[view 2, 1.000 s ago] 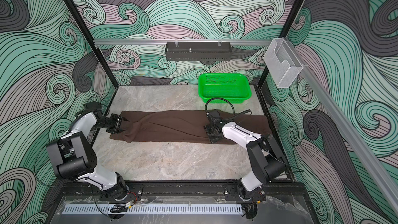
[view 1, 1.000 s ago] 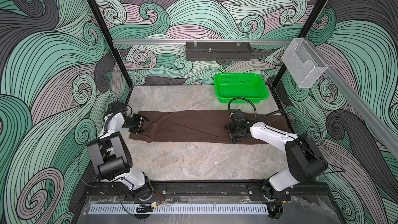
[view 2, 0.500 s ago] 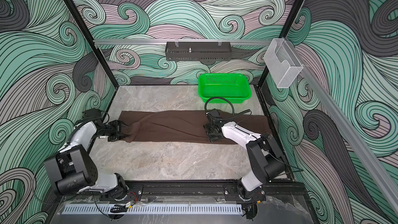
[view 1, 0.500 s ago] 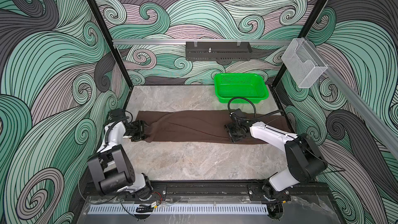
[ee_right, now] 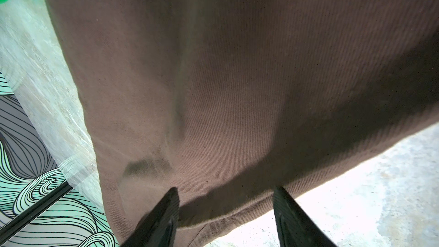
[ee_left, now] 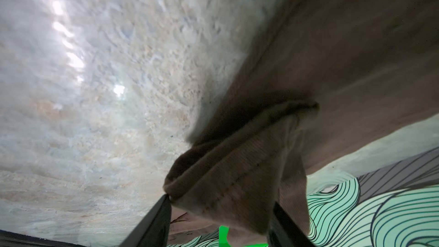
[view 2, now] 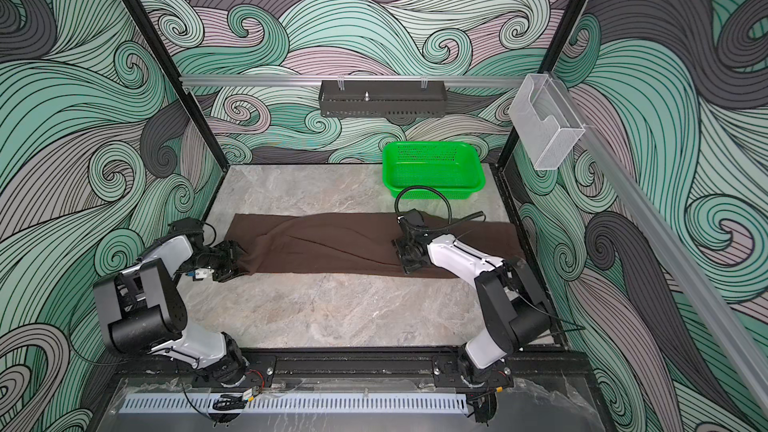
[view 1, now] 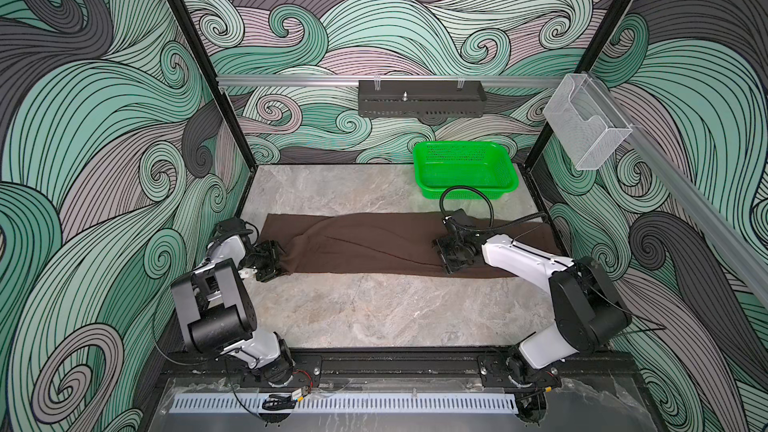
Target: Fold and stack the trousers
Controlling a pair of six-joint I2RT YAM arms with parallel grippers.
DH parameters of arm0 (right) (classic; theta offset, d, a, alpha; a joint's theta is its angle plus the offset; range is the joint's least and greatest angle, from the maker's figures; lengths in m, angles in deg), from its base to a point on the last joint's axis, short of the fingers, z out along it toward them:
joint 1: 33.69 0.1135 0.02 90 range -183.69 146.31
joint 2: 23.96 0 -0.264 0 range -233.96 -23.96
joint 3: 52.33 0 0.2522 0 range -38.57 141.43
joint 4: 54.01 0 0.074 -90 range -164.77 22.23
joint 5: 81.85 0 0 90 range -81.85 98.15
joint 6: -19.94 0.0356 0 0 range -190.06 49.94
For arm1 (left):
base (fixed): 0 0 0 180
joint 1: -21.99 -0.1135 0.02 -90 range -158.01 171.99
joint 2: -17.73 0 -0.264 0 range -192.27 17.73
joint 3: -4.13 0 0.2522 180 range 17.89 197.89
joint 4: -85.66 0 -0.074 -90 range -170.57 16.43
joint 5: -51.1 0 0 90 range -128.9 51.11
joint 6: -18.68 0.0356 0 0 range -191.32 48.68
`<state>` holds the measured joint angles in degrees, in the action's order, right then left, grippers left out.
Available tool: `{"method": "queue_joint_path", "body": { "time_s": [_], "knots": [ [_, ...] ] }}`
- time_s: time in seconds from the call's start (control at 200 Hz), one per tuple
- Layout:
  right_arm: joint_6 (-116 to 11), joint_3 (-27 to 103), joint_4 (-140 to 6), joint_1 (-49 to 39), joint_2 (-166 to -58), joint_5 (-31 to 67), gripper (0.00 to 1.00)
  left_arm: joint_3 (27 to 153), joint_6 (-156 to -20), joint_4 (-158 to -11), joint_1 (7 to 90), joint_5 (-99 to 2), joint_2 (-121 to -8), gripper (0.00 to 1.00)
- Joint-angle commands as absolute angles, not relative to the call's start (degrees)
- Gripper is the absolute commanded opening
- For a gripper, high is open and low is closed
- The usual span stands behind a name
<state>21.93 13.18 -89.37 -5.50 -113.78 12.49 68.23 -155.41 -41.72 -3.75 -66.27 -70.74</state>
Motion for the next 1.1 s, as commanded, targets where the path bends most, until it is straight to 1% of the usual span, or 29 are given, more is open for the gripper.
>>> {"method": "queue_joint_path", "body": {
  "time_s": [0.0,0.03,0.075,0.095,0.105,0.115,0.125,0.24,0.345,0.46,0.55,0.6,0.66,0.871,1.096],
  "knots": [
    [21.7,12.8,-89.3,-5.2,-115.1,11.9,0.64,67.9,-156.7,-44.9,-3.9,-64.4,-72.4,0.55],
    [21.7,12.8,-89.2,-5.1,-115.1,11.9,0.64,67.9,-156.4,-45.4,-3.9,-64.4,-72.7,0.46],
    [21.5,12.8,-89.2,-5.1,-115.2,11.9,0.63,67.9,-156.0,-47.0,-4.0,-64.8,-72.7,0.23],
    [21.5,12.8,-89.2,-5.1,-115.3,11.9,0.64,67.9,-155.9,-47.8,-4.0,-65.0,-72.5,0.15],
    [21.4,12.8,-89.2,-5.1,-115.3,12.0,0.64,68.0,-155.9,-48.2,-4.0,-65.1,-72.4,0.07],
    [21.4,12.8,-89.2,-5.1,-115.3,11.9,0.64,68.1,-155.8,-48.5,-3.9,-65.0,-72.3,0.02],
    [21.4,12.8,-89.2,-5.2,-115.4,12.0,0.64,68.3,-155.8,-48.6,-3.9,-65.0,-72.1,0.00],
    [21.0,12.9,-89.4,-5.1,-115.2,12.0,0.63,74.8,-151.3,-45.9,-3.8,-62.6,-70.6,0.00],
    [20.8,12.8,-89.6,-5.2,-114.9,11.9,0.63,86.8,-142.3,-40.7,-3.5,-60.4,-71.9,0.00],
    [20.7,12.5,-89.9,-5.6,-114.9,11.7,0.63,100.8,-128.1,-35.4,-2.4,-60.3,-77.0,0.00],
    [20.5,12.4,-90.2,-5.8,-115.0,11.4,0.63,114.1,-116.1,-26.1,-0.5,-59.0,-83.4,0.00],
    [20.5,12.2,-90.3,-5.9,-115.0,11.3,0.63,118.4,-111.4,-23.3,0.4,-58.2,-86.1,0.00],
    [20.6,11.9,-90.3,-6.0,-115.1,11.2,0.63,118.6,-108.3,-23.4,1.0,-57.8,-87.5,0.00],
    [21.2,10.7,-90.4,-6.0,-114.6,11.3,0.63,109.8,-106.0,-30.3,1.5,-58.5,-86.1,0.00],
    [22.1,10.0,-91.0,-6.2,-113.5,11.1,0.63,111.6,-105.2,-30.1,1.2,-57.1,-85.4,0.00]
  ]
}}
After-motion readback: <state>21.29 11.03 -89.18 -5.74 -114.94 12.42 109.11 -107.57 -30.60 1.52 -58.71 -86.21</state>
